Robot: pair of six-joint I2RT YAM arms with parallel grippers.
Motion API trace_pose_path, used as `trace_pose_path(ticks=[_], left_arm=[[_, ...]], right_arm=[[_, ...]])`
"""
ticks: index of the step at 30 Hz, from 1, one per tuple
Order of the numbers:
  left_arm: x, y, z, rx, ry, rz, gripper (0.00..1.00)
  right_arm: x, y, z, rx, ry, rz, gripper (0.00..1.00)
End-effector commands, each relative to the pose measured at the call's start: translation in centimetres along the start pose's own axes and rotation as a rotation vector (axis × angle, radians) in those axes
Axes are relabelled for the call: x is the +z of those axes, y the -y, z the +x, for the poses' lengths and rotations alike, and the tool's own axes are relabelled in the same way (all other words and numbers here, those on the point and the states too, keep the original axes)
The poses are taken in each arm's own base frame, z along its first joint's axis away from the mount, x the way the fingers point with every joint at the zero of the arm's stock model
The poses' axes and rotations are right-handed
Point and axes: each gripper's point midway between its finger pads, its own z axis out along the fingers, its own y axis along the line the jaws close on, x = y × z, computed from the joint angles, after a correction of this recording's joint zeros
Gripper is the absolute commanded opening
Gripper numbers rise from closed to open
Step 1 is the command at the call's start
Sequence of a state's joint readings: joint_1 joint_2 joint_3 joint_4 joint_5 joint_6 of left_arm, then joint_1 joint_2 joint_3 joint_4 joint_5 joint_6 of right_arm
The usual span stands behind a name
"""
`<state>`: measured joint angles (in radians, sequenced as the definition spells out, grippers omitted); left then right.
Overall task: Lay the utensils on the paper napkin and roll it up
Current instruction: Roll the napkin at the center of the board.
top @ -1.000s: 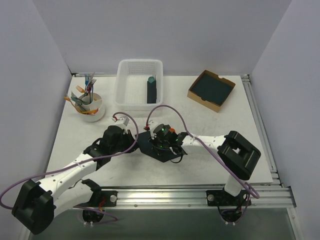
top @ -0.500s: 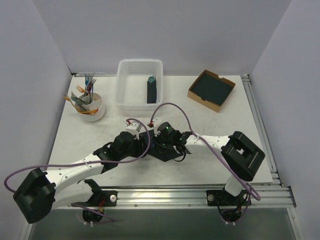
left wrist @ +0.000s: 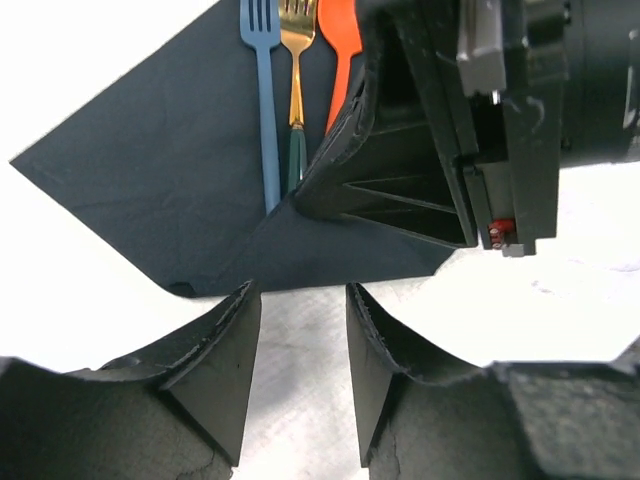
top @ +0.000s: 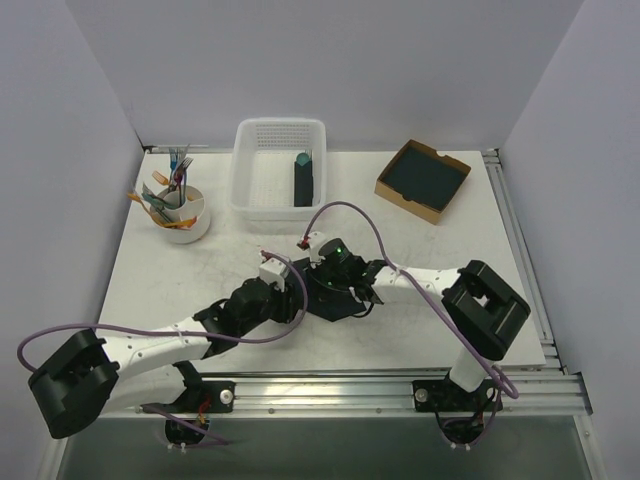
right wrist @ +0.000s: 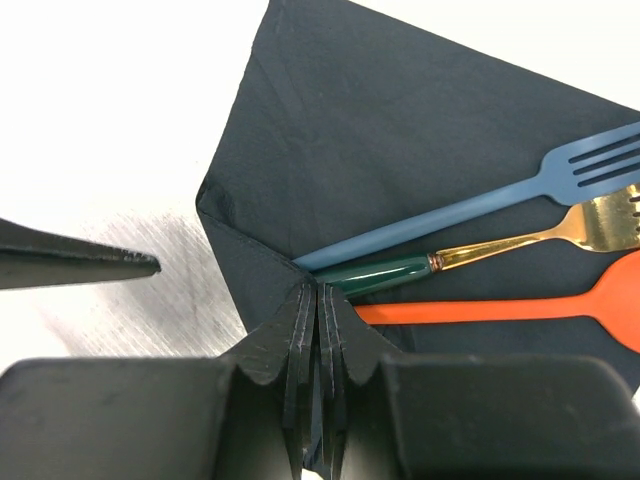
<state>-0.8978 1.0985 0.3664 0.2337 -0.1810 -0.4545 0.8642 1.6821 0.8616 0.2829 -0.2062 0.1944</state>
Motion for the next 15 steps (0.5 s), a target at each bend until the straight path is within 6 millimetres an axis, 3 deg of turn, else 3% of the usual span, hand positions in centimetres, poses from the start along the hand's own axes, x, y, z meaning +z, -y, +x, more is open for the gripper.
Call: trace_pose_path(ticks=[1, 15], left_arm=[[0.5, 0.9, -2.0, 0.07, 0.101, 0.039, 0.48], [3.4, 2.2, -0.3, 0.126, 0.051, 0.019, 0.52]], right_arm=[[0.3, 0.0, -0.2, 0.015, 0.011, -0.029, 0.0], [0.5, 0.3, 0.5, 0.043, 0.006, -0.057, 0.0]])
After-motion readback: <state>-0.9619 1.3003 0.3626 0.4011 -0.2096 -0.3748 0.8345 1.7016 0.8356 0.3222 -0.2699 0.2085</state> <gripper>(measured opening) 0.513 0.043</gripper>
